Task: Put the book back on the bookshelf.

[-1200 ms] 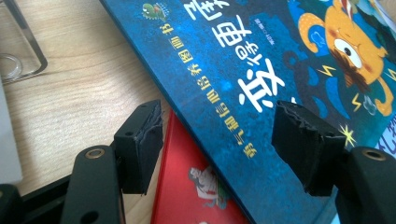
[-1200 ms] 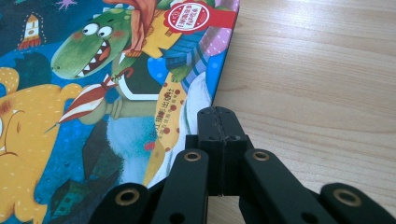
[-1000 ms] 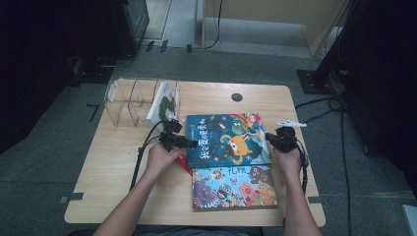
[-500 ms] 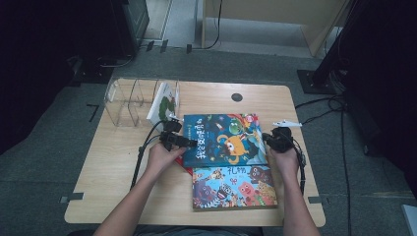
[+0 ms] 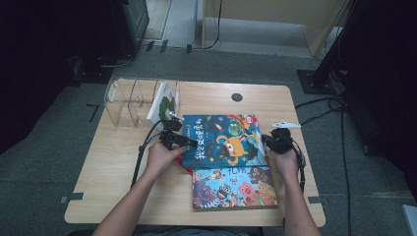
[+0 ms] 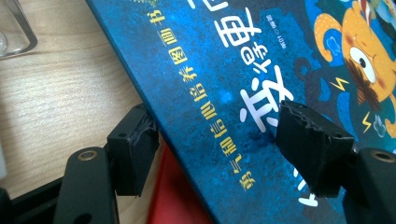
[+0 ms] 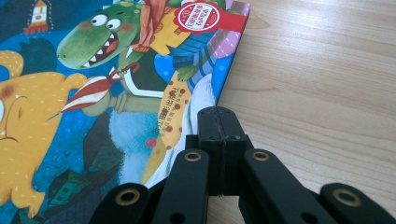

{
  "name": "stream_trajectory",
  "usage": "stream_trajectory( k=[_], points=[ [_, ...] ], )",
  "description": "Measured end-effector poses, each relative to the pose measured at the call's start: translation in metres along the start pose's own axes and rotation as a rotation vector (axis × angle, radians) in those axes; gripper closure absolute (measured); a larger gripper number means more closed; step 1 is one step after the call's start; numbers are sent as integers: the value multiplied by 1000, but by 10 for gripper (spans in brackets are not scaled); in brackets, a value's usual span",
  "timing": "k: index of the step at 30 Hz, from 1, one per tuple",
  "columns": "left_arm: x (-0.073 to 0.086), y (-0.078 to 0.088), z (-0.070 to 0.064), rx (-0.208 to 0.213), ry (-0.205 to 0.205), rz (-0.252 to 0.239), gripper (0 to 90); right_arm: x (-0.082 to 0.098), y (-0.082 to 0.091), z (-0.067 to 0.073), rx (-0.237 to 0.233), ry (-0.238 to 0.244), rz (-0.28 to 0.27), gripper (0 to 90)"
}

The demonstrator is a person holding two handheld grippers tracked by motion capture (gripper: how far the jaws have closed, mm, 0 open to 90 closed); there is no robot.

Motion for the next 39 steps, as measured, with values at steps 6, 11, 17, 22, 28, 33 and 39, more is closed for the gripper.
stream_trajectory(
  k=[6,11,17,22,28,33,39],
  points=[
    [-4,13,-7,-20,-23,13,318,2,2,3,-10,1,3,900],
    [-12,26,-13,-24,-37,5,351,3,4,5,-24,-10,6,900],
    [-21,38,-22,-11,-50,17,367,4,4,7,-34,-17,5,900],
    [-34,50,-31,31,-31,3,408,5,5,11,-51,-17,7,900],
    [-51,65,-35,28,-38,7,451,5,4,21,-76,-10,11,900],
    [-63,74,-37,34,-22,25,482,4,1,30,-98,-11,6,900],
    [-73,81,-45,97,14,48,520,2,-2,41,-121,2,2,900]
  ],
)
Point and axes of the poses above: each handheld gripper's, and its own axes: y roughly backward along the jaws, x roughly out of its underside, z roughly to its left, the point moved 10 cm from there along -y, roughly forward along the jaws, and after that the axes turned 11 degrees about -z, right-handed, at the moved point
